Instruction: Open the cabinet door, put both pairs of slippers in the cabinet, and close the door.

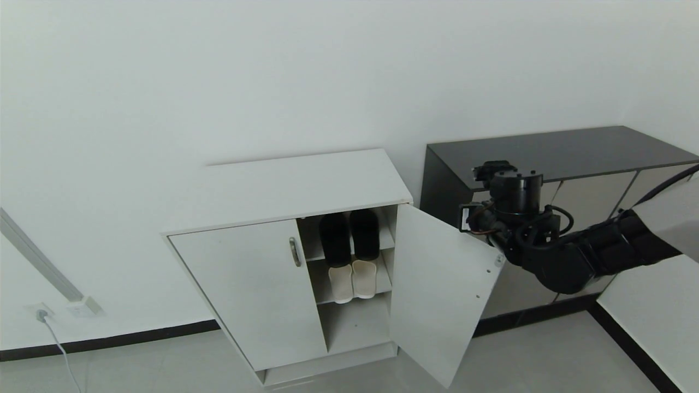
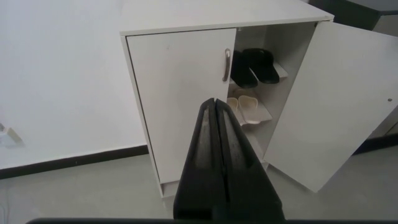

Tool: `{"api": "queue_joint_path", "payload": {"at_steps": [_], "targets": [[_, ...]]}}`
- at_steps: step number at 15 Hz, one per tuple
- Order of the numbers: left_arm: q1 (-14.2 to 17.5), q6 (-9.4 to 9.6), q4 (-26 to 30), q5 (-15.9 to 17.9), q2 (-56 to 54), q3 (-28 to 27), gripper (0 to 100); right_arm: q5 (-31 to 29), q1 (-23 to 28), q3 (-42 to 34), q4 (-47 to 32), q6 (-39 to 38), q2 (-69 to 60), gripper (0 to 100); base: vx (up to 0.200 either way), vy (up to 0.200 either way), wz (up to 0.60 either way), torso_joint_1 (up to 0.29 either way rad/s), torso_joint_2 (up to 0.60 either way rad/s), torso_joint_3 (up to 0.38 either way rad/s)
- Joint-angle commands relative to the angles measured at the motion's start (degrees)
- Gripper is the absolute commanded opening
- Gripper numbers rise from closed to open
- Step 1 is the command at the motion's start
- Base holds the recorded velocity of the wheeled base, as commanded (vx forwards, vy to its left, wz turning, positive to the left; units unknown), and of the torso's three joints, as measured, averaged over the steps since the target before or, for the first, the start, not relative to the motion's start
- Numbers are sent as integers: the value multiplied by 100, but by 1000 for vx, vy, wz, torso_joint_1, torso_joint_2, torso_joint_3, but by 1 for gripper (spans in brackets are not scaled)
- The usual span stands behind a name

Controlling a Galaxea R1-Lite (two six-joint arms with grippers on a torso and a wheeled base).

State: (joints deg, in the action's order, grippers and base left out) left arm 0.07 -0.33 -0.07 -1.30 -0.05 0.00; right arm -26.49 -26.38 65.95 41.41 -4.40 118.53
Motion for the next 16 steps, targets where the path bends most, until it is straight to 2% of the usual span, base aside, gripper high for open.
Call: {"api": "queue_joint_path", "payload": {"at_steps": [1, 16], "targets": [[1, -2, -1, -1, 5, 0, 0, 30, 107, 164, 7, -8, 399, 0, 0, 0, 0, 0, 0, 0], [1, -2, -1, -1, 5, 0, 0, 47, 151, 32, -28, -8, 759, 0, 0, 0, 0, 0, 0, 0]]}}
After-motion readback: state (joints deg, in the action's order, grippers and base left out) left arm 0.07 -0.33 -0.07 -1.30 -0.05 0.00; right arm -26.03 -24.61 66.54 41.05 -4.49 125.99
